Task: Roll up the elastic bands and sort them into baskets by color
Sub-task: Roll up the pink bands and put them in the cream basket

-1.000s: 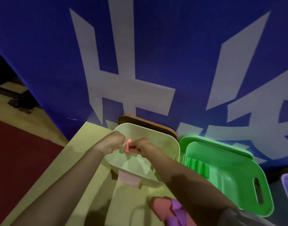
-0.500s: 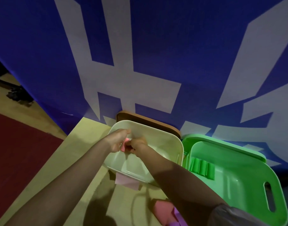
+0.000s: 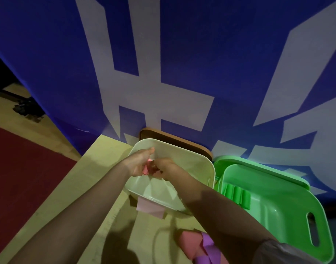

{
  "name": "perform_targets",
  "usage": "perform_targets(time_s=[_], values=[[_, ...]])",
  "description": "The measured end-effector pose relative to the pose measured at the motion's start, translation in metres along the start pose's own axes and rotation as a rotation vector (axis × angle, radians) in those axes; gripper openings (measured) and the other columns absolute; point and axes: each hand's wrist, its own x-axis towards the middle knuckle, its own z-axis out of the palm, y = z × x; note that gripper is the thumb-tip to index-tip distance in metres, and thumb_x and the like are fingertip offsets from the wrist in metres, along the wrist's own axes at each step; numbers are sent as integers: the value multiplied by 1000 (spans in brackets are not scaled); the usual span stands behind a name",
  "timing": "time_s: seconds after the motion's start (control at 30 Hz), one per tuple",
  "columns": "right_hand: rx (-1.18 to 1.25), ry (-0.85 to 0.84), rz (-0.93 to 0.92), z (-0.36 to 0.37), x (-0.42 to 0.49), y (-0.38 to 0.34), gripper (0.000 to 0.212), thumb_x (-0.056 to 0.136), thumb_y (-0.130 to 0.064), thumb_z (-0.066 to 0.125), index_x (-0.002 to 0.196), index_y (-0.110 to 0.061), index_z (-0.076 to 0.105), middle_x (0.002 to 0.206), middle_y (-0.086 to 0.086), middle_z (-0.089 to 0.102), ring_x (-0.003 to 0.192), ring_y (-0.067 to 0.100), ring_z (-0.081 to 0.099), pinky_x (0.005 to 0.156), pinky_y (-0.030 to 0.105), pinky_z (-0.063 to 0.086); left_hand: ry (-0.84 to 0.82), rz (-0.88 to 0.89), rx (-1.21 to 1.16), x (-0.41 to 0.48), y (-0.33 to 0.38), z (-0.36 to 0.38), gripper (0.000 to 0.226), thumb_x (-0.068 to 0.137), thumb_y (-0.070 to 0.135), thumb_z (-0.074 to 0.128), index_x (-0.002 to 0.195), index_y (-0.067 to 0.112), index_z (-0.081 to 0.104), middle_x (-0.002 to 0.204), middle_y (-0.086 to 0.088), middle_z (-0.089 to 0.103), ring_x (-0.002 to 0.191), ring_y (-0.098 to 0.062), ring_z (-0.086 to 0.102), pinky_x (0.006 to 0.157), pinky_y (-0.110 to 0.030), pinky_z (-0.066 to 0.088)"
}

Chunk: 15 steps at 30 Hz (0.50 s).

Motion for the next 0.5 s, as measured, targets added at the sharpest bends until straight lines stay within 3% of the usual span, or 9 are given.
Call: perform_targets(time_s=[0.07,0.13,0.2,0.27,0.33,0.5], values=[[-45,-10,-9,-10,-9,-4,19,97,3,41,85,6,56,69,12,51,54,16,46,37,14,43,2,-6,35,-5,2,0,38,101,41,36,120,8,40,75,-7,46,64,-14,44,51,-21,48],[-46,0,-41,-19,-18,-6,23,98,-4,46,116,4,56,93,13,53,63,17,50,69,20,54,12,-22,11,-12,5,-1,43,100,42,38,119,3,41,80,-8,48,63,-13,41,51,-25,47],[-70,-18,-73,-28,-29,-7,29,97,-10,48,124,0,53,104,12,53,67,19,55,91,34,51,24,1,-39,-22,6,-2,59,99,43,41,140,1,33,113,-14,51,72,-15,48,57,-21,50],[-43,-55,-119,-40,-51,-8,22,97,-13,49,117,-5,54,96,8,56,71,18,58,87,35,52,20,66,-49,-35,6,0,63,98,43,43,144,1,30,143,-15,39,111,-26,53,91,-31,46],[-9,-69,-216,-55,-82,-8,11,96,-14,51,106,-10,54,94,5,58,75,16,61,74,29,53,-6,178,-69,-59,6,6,53,98,37,47,137,3,40,142,-15,44,128,-29,45,100,-36,38],[-5,33,-599,-109,-183,18,5,95,-16,55,91,-18,58,90,0,63,76,11,61,69,20,48,-67,488,-118,-142,-9,40,26,96,22,52,116,6,57,115,-12,64,99,-21,64,86,-32,50]])
